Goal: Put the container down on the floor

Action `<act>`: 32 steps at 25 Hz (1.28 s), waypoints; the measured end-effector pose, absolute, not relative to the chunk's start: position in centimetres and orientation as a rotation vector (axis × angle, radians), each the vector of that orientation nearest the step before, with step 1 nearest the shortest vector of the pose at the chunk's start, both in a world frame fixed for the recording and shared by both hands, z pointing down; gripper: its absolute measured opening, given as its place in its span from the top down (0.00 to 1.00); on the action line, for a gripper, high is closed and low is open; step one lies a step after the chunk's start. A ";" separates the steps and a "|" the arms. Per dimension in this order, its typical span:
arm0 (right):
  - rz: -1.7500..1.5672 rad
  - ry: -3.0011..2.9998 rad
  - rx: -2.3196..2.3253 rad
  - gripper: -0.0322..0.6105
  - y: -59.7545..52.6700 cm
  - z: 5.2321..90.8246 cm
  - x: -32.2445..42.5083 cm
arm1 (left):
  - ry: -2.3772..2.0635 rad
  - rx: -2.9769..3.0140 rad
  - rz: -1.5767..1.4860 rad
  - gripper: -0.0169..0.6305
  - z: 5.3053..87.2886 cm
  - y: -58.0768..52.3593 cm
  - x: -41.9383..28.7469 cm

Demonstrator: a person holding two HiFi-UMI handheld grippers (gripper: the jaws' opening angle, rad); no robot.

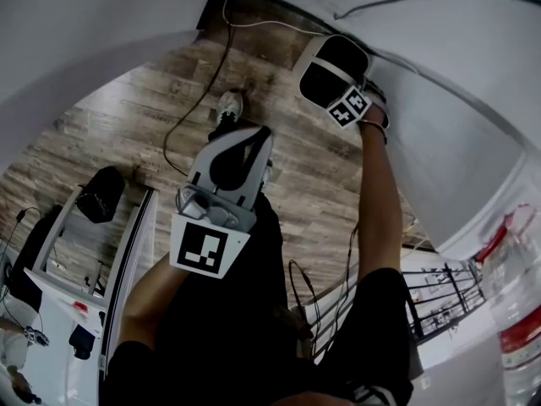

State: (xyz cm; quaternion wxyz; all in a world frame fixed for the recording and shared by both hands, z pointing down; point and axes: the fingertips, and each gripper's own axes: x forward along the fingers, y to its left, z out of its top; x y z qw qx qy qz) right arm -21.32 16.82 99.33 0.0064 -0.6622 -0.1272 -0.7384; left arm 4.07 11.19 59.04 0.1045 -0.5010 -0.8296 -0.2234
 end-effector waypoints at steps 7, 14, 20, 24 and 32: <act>-2.246 -0.585 -2.125 0.64 16.4 93.0 -20.7 | -2.465 -1.478 -0.584 0.93 55.5 9.1 3.4; -1.925 -0.925 -2.271 0.66 12.3 80.7 -18.4 | -2.475 -1.649 -0.591 0.93 47.6 4.5 2.5; -1.464 -1.184 -2.249 0.85 4.5 69.1 -18.7 | -2.475 -1.723 -0.483 0.93 40.1 -2.8 0.5; -1.195 -1.316 -2.203 0.88 0.1 62.9 -19.8 | -2.449 -1.719 -0.383 0.93 36.6 -7.4 -0.6; -0.750 -1.489 -2.048 0.89 -4.6 52.3 -23.3 | -2.418 -1.765 -0.327 0.93 30.1 -12.3 -0.3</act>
